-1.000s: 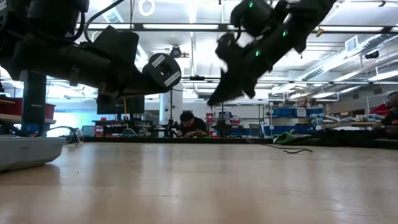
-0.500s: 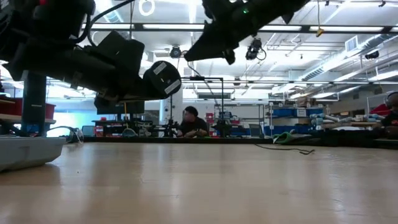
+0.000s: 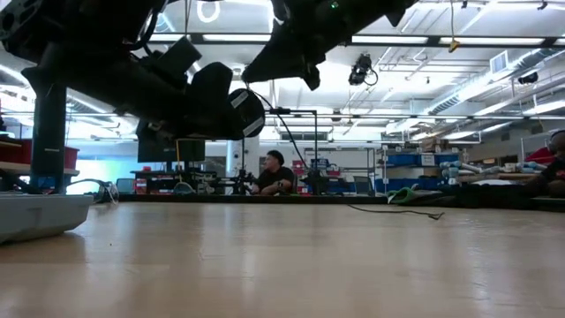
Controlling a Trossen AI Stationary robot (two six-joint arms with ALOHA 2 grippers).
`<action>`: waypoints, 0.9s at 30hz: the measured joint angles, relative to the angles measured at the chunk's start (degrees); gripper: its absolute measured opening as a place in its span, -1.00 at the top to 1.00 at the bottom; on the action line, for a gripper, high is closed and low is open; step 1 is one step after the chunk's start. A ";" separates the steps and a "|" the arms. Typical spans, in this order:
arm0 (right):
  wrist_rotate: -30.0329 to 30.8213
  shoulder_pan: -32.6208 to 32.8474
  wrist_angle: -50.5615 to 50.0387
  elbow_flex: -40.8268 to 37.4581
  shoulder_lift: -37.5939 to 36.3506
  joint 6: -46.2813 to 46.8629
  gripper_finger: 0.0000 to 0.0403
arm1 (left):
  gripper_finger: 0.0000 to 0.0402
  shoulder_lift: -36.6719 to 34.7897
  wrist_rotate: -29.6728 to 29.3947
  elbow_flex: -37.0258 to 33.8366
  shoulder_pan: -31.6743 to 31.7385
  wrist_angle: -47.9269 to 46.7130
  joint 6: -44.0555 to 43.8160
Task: Coil cords
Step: Coil the black wire onto the spool
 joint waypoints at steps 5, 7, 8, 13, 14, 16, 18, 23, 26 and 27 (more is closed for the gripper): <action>0.02 0.51 0.20 -0.07 0.17 -0.10 0.98 | 1.00 0.00 -0.74 0.05 0.00 0.60 -0.19; 0.01 0.55 0.46 -0.07 0.17 -0.35 0.98 | 1.00 0.00 -0.77 0.05 0.00 1.40 -0.24; 0.02 0.55 0.87 -0.07 0.17 -0.74 0.98 | 1.00 0.00 -0.79 0.06 0.00 1.87 -0.22; -0.12 0.65 4.61 -3.08 0.15 -1.80 0.97 | 1.00 0.00 -0.86 0.07 0.00 3.21 -0.17; -0.11 0.83 6.52 -4.39 0.15 -1.84 0.96 | 1.00 0.00 -0.86 0.05 0.00 3.17 -0.17; -0.05 1.32 12.29 -7.73 0.15 -2.49 0.92 | 1.00 0.00 -0.85 0.05 0.00 3.53 -0.22; -0.12 2.00 19.48 -12.18 0.15 -3.00 0.87 | 1.00 0.00 -0.86 0.01 0.00 3.98 -0.24; 0.33 3.36 42.31 -25.87 0.15 -3.23 0.79 | 1.00 0.00 -1.07 0.00 0.02 4.86 -0.20; 2.37 3.75 50.86 -32.91 0.15 -1.32 0.77 | 1.00 0.00 -1.06 0.00 0.02 5.40 -0.17; 2.89 3.88 53.51 -34.55 0.15 -0.44 0.76 | 1.00 0.00 -1.06 0.00 0.02 5.51 -0.17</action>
